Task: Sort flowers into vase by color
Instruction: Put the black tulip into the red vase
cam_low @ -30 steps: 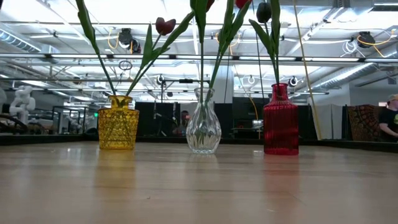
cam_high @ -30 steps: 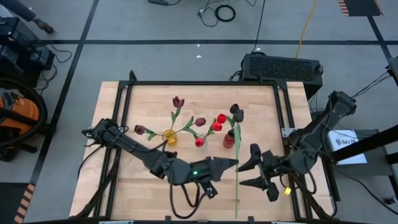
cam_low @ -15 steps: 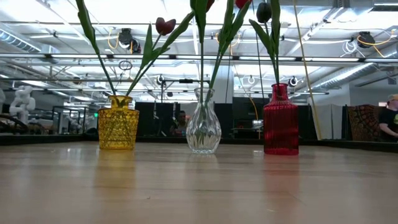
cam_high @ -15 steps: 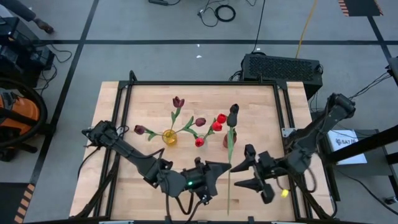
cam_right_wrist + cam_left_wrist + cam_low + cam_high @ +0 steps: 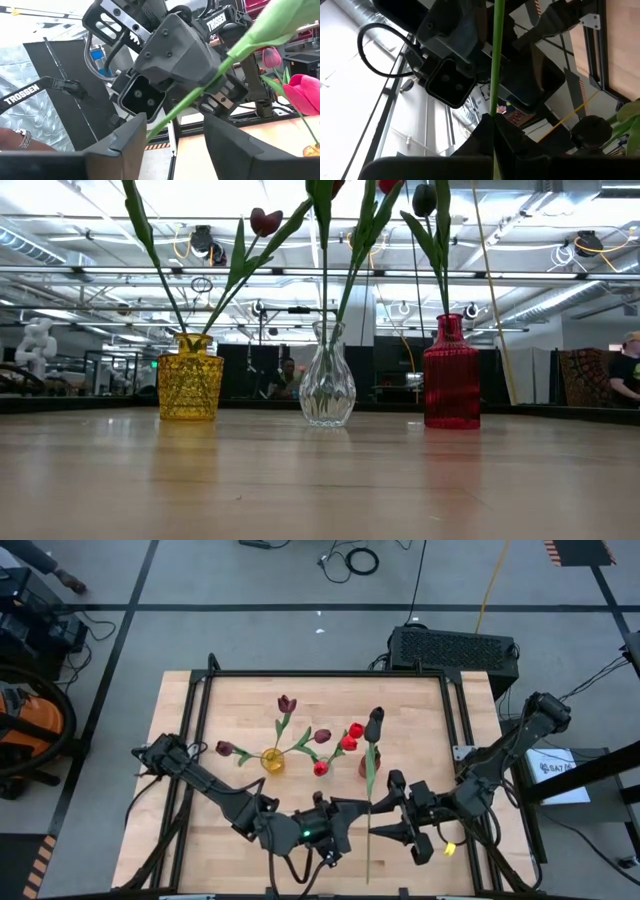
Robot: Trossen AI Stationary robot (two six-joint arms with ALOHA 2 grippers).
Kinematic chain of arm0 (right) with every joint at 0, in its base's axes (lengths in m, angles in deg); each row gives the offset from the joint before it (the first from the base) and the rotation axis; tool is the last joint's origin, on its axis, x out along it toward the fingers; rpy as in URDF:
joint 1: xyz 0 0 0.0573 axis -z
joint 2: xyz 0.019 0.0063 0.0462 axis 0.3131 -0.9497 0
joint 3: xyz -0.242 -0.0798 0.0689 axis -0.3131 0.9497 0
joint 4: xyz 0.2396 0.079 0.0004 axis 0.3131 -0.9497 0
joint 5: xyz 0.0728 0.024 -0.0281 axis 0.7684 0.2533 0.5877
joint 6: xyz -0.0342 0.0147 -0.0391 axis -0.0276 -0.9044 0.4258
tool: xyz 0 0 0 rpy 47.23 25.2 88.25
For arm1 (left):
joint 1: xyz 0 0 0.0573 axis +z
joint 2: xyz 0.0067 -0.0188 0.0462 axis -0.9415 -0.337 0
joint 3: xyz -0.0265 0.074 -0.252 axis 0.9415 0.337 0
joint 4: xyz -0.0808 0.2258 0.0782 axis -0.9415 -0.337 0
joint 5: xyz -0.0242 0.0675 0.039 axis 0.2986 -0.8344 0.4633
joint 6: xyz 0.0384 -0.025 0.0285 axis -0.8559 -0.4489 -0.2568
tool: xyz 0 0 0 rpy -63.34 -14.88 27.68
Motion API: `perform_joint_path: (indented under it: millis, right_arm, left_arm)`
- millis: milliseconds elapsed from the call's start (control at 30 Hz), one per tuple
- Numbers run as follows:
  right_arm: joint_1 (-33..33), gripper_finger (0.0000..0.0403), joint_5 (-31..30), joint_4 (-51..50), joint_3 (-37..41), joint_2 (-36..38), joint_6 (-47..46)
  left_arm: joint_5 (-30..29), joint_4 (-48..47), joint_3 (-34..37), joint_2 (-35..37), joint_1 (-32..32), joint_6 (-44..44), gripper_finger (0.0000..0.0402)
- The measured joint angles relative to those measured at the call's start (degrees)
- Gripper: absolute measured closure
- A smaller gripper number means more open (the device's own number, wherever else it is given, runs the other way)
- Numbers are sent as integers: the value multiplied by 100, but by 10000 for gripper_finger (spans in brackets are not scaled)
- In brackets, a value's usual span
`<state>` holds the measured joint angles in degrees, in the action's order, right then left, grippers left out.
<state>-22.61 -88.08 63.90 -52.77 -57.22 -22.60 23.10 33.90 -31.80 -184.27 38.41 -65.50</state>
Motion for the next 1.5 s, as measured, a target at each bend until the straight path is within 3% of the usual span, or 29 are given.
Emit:
perform_joint_path:
  millis: [333,500,667,867,1067,1200,1367,1500]
  right_arm:
    - [37,342,29,29,0,0,2]
    - [124,394,24,-13,0,0,15]
    - [201,398,25,-48,0,-2,48]
    - [215,401,-9,-26,0,-2,99]
    - [215,402,-1,-144,0,41,177]
    - [218,402,-70,-381,0,187,173]
    - [151,402,-119,-784,0,491,279]
    - [10,403,-590,-1214,0,821,548]
  left_arm:
    - [34,-4,0,-2,4,-7,400]
    - [38,10,2,-2,4,37,381]
    - [215,15,2,-2,4,46,349]
    - [252,2,2,-2,-16,348,276]
    - [63,94,2,-4,-133,939,205]
    - [-317,83,4,-4,-228,1353,188]
    - [-670,61,4,-3,-355,2766,188]
    - [-1089,53,4,10,-450,4479,188]
